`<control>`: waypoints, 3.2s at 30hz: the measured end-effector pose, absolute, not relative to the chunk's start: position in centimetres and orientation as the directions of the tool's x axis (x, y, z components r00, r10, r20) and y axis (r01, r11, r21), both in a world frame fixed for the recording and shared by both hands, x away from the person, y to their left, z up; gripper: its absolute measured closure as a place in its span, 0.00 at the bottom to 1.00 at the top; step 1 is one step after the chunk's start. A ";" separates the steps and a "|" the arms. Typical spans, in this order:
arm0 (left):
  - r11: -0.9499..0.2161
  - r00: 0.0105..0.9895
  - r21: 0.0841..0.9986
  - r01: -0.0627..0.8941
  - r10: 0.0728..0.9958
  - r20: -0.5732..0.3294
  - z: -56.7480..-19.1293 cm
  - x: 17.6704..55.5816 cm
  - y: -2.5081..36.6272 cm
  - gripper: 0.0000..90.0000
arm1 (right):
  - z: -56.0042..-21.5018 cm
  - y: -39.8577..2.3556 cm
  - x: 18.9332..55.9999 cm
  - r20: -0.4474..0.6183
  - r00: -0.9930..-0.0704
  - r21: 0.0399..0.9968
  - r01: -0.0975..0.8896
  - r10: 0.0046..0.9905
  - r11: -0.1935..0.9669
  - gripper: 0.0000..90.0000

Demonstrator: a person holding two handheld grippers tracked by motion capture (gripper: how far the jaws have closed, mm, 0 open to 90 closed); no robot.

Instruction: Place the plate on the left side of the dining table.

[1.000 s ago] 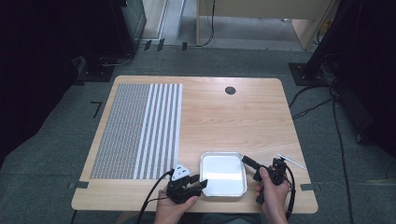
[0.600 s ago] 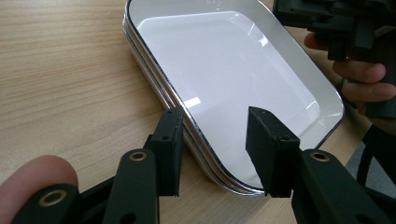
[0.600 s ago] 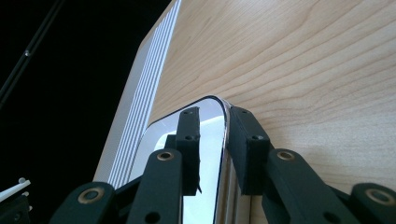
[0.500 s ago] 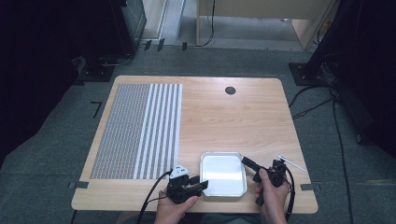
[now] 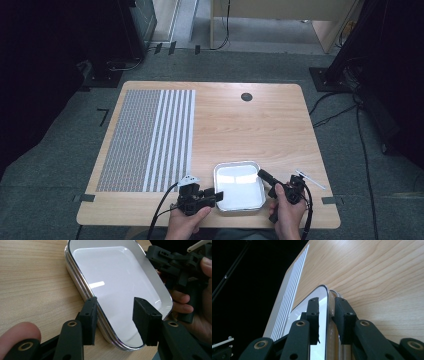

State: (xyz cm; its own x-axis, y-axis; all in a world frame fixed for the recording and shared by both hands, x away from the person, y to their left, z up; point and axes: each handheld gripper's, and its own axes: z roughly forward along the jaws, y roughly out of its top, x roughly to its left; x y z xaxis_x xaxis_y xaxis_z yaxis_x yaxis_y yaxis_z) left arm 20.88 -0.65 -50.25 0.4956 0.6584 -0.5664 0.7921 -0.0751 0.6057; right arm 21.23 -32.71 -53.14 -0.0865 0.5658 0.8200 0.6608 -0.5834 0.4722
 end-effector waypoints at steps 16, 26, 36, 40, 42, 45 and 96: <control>-0.063 0.479 0.591 0.804 0.657 -0.582 -50.6 21.1 -0.7 0.60 | -51.9 -31.8 20.3 0.673 -0.064 0.583 0.659 0.737 -0.475 0.99; -0.057 0.469 0.586 0.809 0.664 -0.582 -50.5 21.2 -0.7 0.63 | -51.7 -31.8 19.8 0.666 -0.063 0.581 0.669 0.743 -0.464 0.99; -0.044 0.462 0.582 0.812 0.656 -0.596 -50.5 21.4 -0.6 0.63 | -51.3 -32.7 18.6 0.752 -0.032 0.506 0.668 0.659 -0.545 1.00; -0.043 0.461 0.579 0.814 0.655 -0.599 -50.5 21.4 -0.5 0.63 | -51.1 -32.9 17.9 0.766 -0.042 0.500 0.666 0.642 -0.553 1.00; -0.043 0.461 0.579 0.814 0.654 -0.599 -50.4 21.4 -0.5 0.63 | -51.1 -33.0 17.5 0.771 -0.044 0.495 0.669 0.635 -0.555 1.00; -0.043 0.462 0.580 0.813 0.654 -0.600 -50.4 21.4 -0.5 0.63 | -51.1 -33.0 17.1 0.780 -0.050 0.489 0.671 0.624 -0.557 1.00; -0.013 0.451 0.577 0.816 0.638 -0.624 -49.8 21.5 -0.3 0.61 | -51.5 -32.5 15.6 0.773 -0.053 0.495 0.674 0.632 -0.549 0.97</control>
State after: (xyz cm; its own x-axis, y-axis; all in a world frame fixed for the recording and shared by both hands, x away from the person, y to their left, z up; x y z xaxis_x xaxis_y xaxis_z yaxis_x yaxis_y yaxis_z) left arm 21.55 -0.26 -49.84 0.4512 0.6381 -0.6239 0.8164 -0.0127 0.5774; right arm 15.60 -32.53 -51.54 -0.0530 0.6317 0.7734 0.6735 -0.5492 0.4947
